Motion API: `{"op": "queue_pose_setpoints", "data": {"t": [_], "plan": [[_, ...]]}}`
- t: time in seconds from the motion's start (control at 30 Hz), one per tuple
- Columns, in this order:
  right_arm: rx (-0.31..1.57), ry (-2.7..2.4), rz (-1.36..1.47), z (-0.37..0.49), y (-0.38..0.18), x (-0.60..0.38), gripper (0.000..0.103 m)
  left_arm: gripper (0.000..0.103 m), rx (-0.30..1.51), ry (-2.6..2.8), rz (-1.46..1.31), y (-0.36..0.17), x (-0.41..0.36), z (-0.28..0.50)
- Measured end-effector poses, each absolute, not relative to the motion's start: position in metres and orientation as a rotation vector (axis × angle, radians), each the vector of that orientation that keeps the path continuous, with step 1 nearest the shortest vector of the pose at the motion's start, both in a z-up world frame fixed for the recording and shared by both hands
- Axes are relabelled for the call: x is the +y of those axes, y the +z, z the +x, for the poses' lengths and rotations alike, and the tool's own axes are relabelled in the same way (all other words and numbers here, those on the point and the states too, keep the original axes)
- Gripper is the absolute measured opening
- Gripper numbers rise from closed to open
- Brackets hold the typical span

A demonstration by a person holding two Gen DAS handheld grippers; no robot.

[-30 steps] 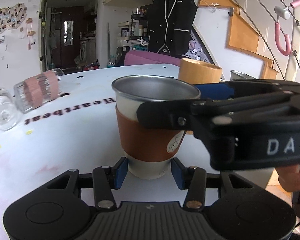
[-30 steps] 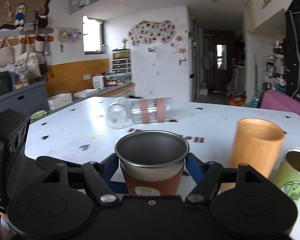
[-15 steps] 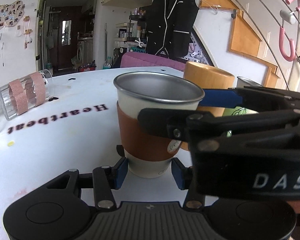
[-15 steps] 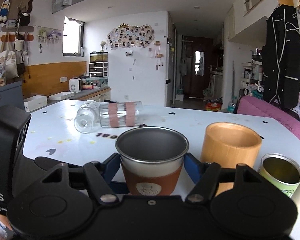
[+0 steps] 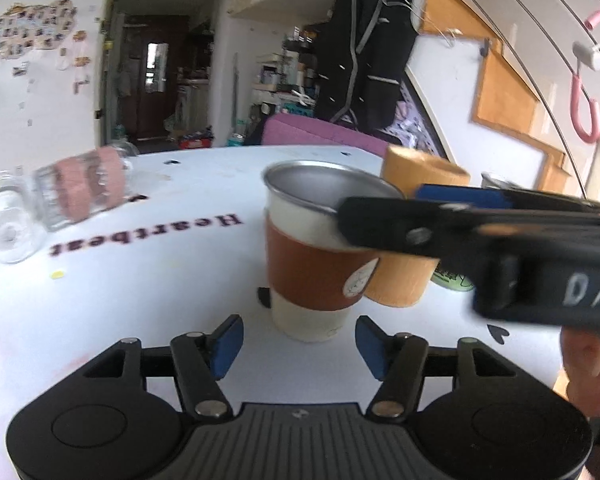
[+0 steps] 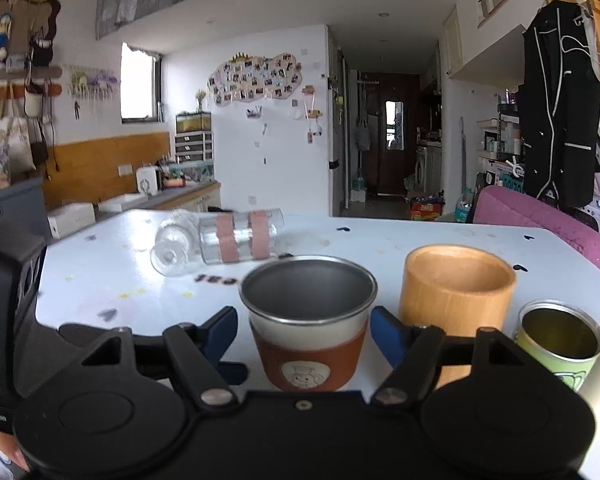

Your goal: Flip cup upright

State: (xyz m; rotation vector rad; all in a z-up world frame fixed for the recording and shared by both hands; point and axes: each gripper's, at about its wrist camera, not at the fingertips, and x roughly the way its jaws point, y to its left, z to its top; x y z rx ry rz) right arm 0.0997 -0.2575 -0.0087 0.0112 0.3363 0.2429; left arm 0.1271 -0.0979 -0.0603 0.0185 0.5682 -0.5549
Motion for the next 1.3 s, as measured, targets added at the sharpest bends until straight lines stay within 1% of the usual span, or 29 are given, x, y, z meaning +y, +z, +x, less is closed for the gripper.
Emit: {"op": "queue_pose_setpoints", "data": {"t": [0.13, 0.27, 0.33, 0.37, 0.43, 0.47, 0.6, 0.83, 1.3], "plan": [[0.300, 0.240, 0.039, 0.078, 0.002, -0.264, 0.079, 0.075, 0.542, -0.472, -0.003, -0.044, -0.078, 0.103], [0.266, 0.202, 0.043, 0.059, 0.007, -0.270, 0.081, 0.080, 0.501, -0.351, 0.006, -0.030, -0.061, 0.081], [0.254, 0.182, 0.042, 0.050, 0.007, -0.273, 0.083, 0.086, 0.470, -0.301, -0.003, -0.023, -0.053, 0.070], [0.251, 0.174, 0.038, 0.046, 0.007, -0.273, 0.085, 0.087, 0.454, -0.284, -0.007, -0.020, -0.051, 0.065], [0.246, 0.160, 0.028, 0.038, 0.006, -0.277, 0.090, 0.093, 0.425, -0.247, -0.015, -0.014, -0.046, 0.055], [0.240, 0.154, 0.022, 0.034, 0.006, -0.277, 0.091, 0.095, 0.413, -0.233, -0.017, -0.012, -0.044, 0.051], [0.234, 0.130, 0.025, 0.021, 0.008, -0.279, 0.095, 0.103, 0.375, -0.187, -0.017, -0.006, -0.038, 0.036], [0.233, 0.093, -0.001, 0.006, 0.008, -0.280, 0.103, 0.103, 0.367, -0.132, 0.006, -0.008, -0.039, 0.023], [0.231, 0.029, -0.017, -0.005, 0.007, -0.288, 0.103, 0.103, 0.336, -0.130, 0.012, -0.009, -0.039, 0.011]]}}
